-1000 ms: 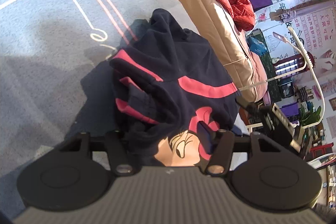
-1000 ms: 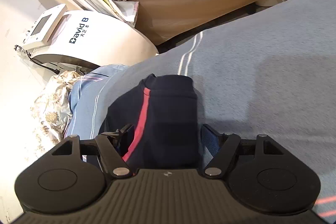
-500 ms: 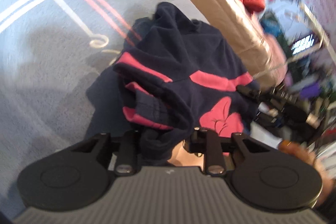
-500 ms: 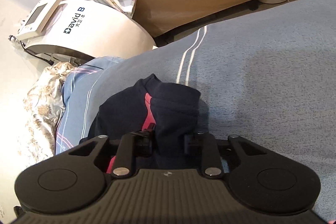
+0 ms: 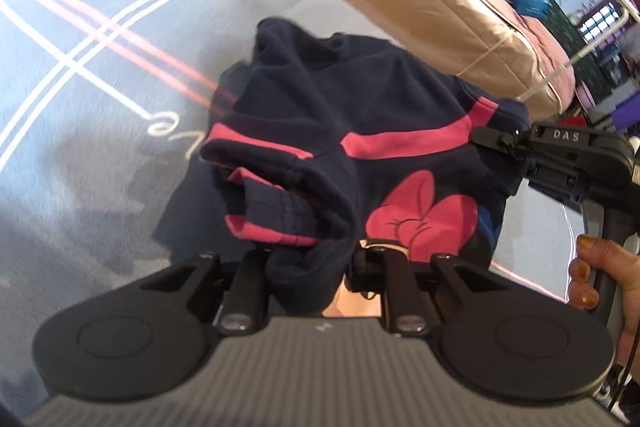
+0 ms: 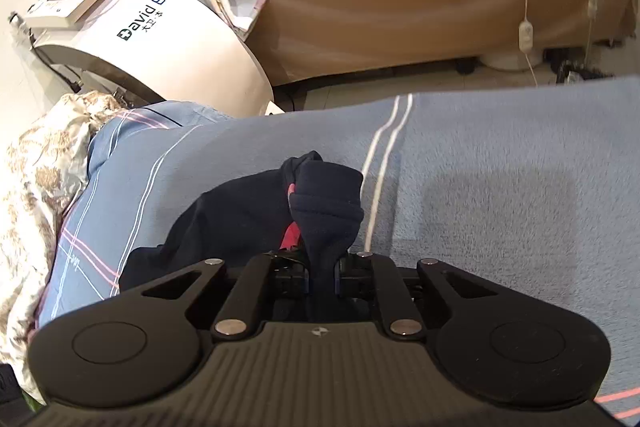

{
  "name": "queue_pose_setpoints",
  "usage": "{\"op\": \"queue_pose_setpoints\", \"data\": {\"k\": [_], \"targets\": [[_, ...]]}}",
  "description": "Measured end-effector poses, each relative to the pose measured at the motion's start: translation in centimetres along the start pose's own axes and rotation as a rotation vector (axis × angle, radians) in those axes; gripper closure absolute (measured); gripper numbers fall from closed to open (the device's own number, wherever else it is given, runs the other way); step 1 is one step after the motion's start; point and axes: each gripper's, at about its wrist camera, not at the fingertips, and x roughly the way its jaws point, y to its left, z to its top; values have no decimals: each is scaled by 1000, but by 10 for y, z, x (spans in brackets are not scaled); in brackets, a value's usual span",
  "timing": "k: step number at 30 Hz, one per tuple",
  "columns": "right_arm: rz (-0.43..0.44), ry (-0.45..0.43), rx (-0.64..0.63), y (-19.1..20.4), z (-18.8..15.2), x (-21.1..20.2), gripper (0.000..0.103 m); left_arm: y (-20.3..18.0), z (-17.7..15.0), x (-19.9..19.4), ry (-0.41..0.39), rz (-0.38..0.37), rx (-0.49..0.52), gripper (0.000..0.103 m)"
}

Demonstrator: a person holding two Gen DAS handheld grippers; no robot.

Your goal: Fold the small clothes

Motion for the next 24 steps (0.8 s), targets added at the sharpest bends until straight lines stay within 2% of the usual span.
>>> {"op": "queue_pose_setpoints", "data": {"k": [6,12,17,24], "targets": [[-12,-66,-54,19,6,-50,87,-22,4,-21,9,-56,20,87],[-59,-141,-29,1,3,-132,87,-83,-2,-42,30,-167,135,87],[-130,-211,15,-40,7,-224,87,-160,-22,-55,68,-301,240,87],[-215,-233,1,-114,17,-358,87,-307,-76,-78,87,-457,372,87]]}}
